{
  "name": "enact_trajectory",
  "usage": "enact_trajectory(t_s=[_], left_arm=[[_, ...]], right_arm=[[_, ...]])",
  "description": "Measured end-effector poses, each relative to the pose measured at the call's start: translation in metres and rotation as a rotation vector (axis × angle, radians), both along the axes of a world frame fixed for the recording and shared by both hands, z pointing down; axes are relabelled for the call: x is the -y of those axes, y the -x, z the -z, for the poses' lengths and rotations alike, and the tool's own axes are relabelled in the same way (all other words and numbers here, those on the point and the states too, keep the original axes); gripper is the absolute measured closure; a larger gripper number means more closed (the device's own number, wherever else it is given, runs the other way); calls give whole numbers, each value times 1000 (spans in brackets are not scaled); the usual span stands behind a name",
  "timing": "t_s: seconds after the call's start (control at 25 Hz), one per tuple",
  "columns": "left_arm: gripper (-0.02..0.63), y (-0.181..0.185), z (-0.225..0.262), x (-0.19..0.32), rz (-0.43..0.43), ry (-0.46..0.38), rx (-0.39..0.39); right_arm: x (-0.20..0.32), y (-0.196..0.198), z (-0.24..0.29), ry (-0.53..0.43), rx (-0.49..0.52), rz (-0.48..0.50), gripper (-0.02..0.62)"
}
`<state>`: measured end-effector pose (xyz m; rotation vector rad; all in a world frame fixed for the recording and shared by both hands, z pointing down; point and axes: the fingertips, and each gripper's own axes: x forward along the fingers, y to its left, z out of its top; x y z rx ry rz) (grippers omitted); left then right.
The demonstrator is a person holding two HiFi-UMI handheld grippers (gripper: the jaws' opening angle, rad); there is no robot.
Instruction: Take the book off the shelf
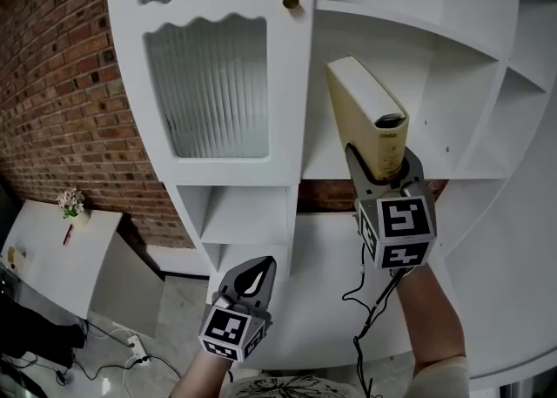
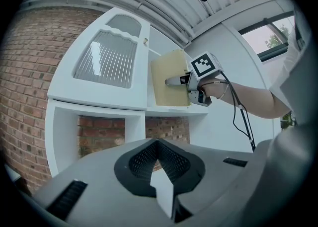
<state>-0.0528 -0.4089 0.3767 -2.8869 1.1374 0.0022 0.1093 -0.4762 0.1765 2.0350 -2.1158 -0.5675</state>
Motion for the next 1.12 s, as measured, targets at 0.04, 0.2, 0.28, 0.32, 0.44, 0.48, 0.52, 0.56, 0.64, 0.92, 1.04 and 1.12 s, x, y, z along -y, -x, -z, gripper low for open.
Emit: enact_trajectory(t_s=[0.04,0.2,0.28,0.32,0.44,0.48,0.52,0.56,0.64,0.92,1.04,1.12], left_arm=[[603,-2,2,-4,-4,-8,-2],[603,-4,5,-18,1,-25,-6],[603,-5,2,-24,8,-15,-10],[603,-5,0,-27,12,-9,-11],[603,-3,0,-34,20,-1,-16],[603,-3,0,-35,23,-1,-21],[603,-3,0,-36,26,-2,-25],[603,-2,0,-37,29,-1,-29],[603,-2,-2,-39,34,3,-32],[603,-3,-11,-44,32,18,-19],[603,-1,-18,-44,36,22,-9],[603,0,-25,-45,37,35,-2]], right_arm=[[-10,1,-2,-7,2,9,362],[-46,7,-21,-24,25,42,362],[-64,9,-34,-34,31,45,362],[-73,9,-41,-31,39,48,362],[-91,13,-65,-4,62,65,362],[-95,13,-74,8,64,67,362],[-98,14,-85,19,69,68,362],[-102,14,-95,29,76,69,362],[-109,15,-117,48,94,81,362],[-127,18,-190,130,134,113,362],[-130,19,-214,148,158,126,362],[-132,21,-227,165,175,137,362]])
